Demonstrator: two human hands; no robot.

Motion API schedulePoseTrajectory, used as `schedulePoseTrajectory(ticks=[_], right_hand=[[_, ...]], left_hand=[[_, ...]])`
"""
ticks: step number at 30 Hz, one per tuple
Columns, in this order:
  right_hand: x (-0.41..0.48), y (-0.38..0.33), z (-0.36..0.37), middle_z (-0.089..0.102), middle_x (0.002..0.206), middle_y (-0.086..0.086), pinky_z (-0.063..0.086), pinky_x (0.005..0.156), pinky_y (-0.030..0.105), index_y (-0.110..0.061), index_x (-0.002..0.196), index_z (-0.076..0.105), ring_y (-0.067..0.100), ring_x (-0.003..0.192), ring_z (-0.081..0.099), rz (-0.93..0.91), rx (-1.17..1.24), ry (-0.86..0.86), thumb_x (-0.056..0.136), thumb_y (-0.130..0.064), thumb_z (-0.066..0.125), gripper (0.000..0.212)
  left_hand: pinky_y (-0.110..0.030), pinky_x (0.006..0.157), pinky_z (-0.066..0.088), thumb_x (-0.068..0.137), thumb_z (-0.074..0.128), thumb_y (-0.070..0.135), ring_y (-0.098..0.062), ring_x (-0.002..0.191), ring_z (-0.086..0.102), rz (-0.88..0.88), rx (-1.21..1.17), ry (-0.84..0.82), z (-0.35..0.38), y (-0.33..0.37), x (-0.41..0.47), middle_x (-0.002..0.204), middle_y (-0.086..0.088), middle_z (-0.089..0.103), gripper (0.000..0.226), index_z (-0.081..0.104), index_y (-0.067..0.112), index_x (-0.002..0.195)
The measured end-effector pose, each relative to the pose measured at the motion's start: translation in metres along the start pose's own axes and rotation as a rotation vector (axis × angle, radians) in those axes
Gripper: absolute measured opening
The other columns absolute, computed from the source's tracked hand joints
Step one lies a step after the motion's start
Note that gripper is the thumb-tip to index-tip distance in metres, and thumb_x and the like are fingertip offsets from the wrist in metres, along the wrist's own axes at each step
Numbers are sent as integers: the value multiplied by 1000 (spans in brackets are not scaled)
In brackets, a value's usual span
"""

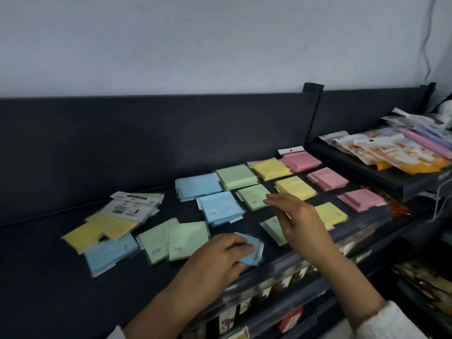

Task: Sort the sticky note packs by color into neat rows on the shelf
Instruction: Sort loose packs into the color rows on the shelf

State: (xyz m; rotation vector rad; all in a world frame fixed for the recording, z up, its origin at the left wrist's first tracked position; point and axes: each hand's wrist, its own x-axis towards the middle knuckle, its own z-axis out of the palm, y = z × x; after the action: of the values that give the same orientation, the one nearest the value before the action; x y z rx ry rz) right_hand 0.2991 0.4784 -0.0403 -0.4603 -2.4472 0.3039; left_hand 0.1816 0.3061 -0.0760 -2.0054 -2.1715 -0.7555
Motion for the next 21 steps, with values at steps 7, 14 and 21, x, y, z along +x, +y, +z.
schedulePoseTrajectory(ticks=[7,14,21], right_hand=[[-3,-4,3,66,114,3,32,93,6,-10,109,69,17,104,63,11,30,-6,82,5,62,31],[-2,-11,9,67,113,3,42,93,21,-10,107,70,18,103,64,-23,65,10,80,7,63,33],[5,-26,20,67,112,5,44,94,20,-8,108,70,18,102,65,-72,79,-38,78,9,64,35]], left_hand=[[-7,99,14,75,43,73,4,130,25,-118,-6,-68,0,-2,0,141,23,35,68,50,34,130],[-11,106,17,93,49,33,1,134,26,-176,-142,-84,1,3,6,145,16,37,33,52,29,125],[-23,116,3,98,39,37,-3,142,6,-98,-91,-144,-3,-3,-3,150,12,29,37,45,27,133]])
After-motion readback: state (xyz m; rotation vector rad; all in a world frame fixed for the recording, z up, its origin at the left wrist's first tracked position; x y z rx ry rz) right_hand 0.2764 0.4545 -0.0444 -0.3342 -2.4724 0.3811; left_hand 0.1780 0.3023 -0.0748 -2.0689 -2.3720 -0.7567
